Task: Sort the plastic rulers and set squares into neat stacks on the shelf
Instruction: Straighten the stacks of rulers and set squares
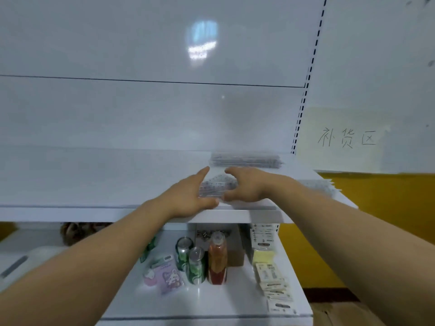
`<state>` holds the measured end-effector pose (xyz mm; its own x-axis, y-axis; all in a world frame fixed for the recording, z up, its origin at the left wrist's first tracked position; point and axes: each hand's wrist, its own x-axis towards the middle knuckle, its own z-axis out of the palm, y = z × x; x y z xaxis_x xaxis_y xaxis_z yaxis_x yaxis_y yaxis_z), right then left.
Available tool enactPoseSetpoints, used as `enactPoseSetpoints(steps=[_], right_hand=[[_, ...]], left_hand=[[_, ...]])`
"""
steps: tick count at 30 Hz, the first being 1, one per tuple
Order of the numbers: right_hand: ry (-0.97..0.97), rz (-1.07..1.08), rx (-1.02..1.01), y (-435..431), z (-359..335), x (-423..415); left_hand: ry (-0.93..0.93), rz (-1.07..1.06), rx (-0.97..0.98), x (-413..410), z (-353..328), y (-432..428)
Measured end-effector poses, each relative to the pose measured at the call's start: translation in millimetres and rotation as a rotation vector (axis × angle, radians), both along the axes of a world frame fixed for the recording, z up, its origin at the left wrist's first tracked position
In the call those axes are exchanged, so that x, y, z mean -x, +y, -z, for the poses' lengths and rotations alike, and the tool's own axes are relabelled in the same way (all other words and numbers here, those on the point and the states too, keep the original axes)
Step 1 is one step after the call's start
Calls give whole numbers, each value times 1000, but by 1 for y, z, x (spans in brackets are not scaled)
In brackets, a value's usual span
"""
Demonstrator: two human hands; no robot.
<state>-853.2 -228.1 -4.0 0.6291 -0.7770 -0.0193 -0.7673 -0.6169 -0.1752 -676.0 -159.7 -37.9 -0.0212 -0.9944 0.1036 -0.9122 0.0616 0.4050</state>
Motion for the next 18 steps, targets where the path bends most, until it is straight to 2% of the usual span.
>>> enactPoseSetpoints(steps=[2, 7, 11, 16, 18], right_hand=[[17, 10, -10, 0, 3, -6], [-123, -1, 21, 5, 12, -5], [-219, -12, -22, 9, 19, -5], [-483, 53, -78, 13, 33, -2], [-531, 64, -64, 15, 37, 1]], left_hand=[[7, 16, 17, 3, 0, -3], [6, -3, 116, -9, 0, 1], [67, 20, 99, -16, 1, 5], [202, -16, 172, -19, 5, 5], [253, -33, 166, -19, 6, 5]])
